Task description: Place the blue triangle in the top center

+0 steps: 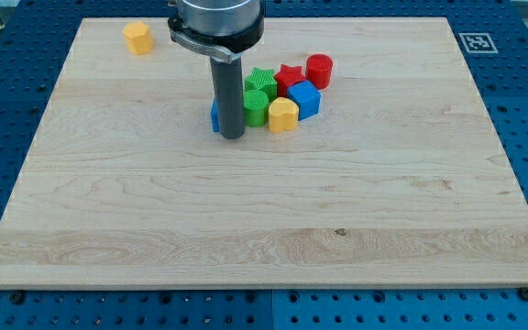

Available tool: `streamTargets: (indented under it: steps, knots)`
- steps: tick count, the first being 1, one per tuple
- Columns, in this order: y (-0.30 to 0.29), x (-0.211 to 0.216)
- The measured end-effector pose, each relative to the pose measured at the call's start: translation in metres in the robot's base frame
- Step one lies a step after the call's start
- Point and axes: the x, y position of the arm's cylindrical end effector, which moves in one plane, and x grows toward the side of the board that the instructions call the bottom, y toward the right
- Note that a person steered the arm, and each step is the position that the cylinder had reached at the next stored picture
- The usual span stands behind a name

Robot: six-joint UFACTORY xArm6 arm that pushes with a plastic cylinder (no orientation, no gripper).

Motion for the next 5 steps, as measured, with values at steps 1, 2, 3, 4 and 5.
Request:
streamTargets:
  steps: [1,2,3,4,5]
  knots:
    - [-0.01,0.0]
    - [-0.025,-0.013]
    - [-0.033,-0.036]
    - [-0.032,-0.04]
    - [-0.018,-0.038]
